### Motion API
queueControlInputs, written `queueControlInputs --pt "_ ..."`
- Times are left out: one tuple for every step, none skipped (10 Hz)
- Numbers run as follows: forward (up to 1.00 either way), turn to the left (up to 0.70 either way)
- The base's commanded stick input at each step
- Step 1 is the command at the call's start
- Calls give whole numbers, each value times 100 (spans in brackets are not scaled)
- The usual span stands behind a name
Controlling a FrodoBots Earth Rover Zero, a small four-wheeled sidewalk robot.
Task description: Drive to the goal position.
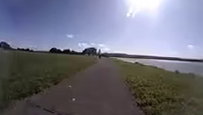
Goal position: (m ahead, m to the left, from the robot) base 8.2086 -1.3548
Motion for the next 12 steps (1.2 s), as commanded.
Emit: queueControlInputs --pt "70 0" --pt "70 0" --pt "70 0" --pt "70 0" --pt "70 0" --pt "70 0" --pt "70 0" --pt "70 0" --pt "70 0" --pt "70 0" --pt "70 0" --pt "70 0"
